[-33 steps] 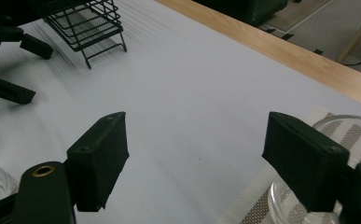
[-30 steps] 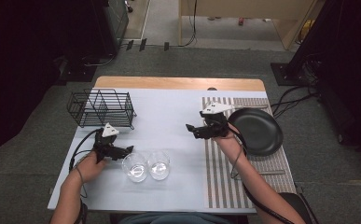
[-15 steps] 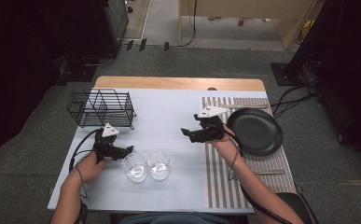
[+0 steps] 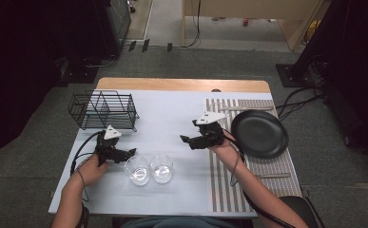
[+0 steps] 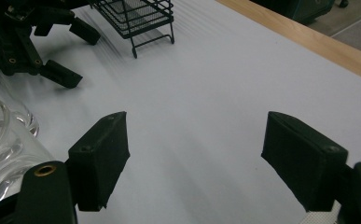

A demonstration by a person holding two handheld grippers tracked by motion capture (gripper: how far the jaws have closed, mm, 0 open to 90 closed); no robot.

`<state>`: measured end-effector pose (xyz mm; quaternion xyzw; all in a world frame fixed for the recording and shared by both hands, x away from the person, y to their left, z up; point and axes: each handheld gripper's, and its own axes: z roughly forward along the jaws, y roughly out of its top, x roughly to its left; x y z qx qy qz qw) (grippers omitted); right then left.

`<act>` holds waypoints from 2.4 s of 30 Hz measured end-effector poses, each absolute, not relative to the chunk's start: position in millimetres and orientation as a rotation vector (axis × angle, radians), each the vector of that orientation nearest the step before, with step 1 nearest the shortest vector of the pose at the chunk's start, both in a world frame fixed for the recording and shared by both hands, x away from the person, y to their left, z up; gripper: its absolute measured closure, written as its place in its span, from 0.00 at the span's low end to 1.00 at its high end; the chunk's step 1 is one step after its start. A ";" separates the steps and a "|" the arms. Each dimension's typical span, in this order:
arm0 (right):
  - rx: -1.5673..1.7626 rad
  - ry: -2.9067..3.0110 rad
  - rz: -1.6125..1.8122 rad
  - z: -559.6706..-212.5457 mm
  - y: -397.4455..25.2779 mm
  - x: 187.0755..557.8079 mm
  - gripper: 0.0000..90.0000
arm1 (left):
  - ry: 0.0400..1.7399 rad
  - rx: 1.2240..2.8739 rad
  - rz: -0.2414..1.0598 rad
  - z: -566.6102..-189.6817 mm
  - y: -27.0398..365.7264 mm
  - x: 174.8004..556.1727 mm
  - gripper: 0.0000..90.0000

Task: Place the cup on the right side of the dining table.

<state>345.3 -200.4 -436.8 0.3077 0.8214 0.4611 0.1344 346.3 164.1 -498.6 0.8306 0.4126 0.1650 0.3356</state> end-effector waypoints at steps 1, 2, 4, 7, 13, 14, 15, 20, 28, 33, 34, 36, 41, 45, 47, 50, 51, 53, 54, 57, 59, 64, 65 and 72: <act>0.887 2.386 1.336 -437.7 -199.7 345.1 0.25 | 1.076 2.166 0.430 -498.7 164.1 346.3 0.00; 0.884 2.388 1.335 -438.7 -199.0 344.8 0.25 | 1.076 2.167 0.430 -498.6 164.1 346.3 0.00; 0.881 2.397 1.334 -440.7 -197.8 344.5 0.25 | 1.076 2.166 0.430 -498.6 164.1 346.3 0.00; 0.871 2.409 1.337 -443.1 -195.4 343.7 0.25 | 1.076 2.166 0.430 -498.6 164.1 346.3 0.00; 0.853 2.432 1.348 -447.1 -190.7 341.5 0.25 | 1.075 2.167 0.430 -498.6 164.2 346.3 0.00; 0.851 2.435 1.348 -448.2 -189.7 341.1 0.25 | 1.076 2.167 0.430 -498.6 164.1 346.3 0.00; 0.851 2.441 1.347 -449.1 -188.7 340.5 0.26 | 1.076 2.168 0.431 -498.6 164.2 346.3 0.00; 0.845 2.469 1.356 -454.9 -184.9 339.8 0.26 | 1.076 2.167 0.430 -498.6 164.2 346.3 0.00; 0.826 2.503 1.332 -464.1 -181.3 338.1 0.26 | 1.075 2.167 0.430 -498.6 164.2 346.3 0.00; 0.817 2.522 1.324 -468.6 -178.3 337.6 0.27 | 1.075 2.166 0.430 -498.6 164.2 346.3 0.00; 0.814 2.523 1.323 -469.1 -177.9 337.3 0.27 | 1.075 2.167 0.430 -498.6 164.2 346.3 0.00; 0.814 2.529 1.332 -470.4 -177.2 337.1 0.27 | 1.075 2.167 0.430 -498.6 164.2 346.3 0.00; 0.825 2.543 1.341 -477.0 -174.9 337.2 0.27 | 1.075 2.167 0.430 -498.6 164.2 346.3 0.00; 0.825 2.562 1.323 -483.9 -171.8 337.1 0.27 | 1.075 2.166 0.430 -498.6 164.2 346.3 0.00; 0.830 2.571 1.320 -487.1 -170.0 336.4 0.27 | 1.075 2.166 0.431 -498.6 164.2 346.3 0.00; 0.818 2.586 1.305 -491.6 -167.3 335.4 0.27 | 1.076 2.166 0.431 -498.6 164.1 346.3 0.00; 0.815 2.592 1.297 -492.8 -166.4 335.1 0.27 | 1.075 2.166 0.431 -498.6 164.2 346.3 0.00; 0.799 2.608 1.285 -495.0 -165.5 335.0 0.27 | 1.076 2.166 0.431 -498.6 164.1 346.3 0.00; 0.799 2.612 1.280 -495.9 -165.0 334.4 0.27 | 1.075 2.166 0.431 -498.7 164.2 346.3 0.00; 0.790 2.620 1.270 -498.5 -164.5 334.6 0.27 | 1.076 2.166 0.431 -498.7 164.1 346.3 0.00; 0.796 2.628 1.258 -500.0 -164.1 334.9 0.27 | 1.075 2.166 0.431 -498.7 164.1 346.3 0.00; 0.802 2.632 1.255 -500.2 -163.9 335.5 0.27 | 1.076 2.166 0.431 -498.6 164.1 346.3 0.00; 0.803 2.633 1.254 -500.2 -163.8 335.5 0.27 | 1.076 2.166 0.431 -498.7 164.1 346.3 0.00; 0.709 2.646 1.172 -501.5 -155.6 330.3 0.16 | 1.076 2.167 0.431 -498.7 164.1 346.3 0.00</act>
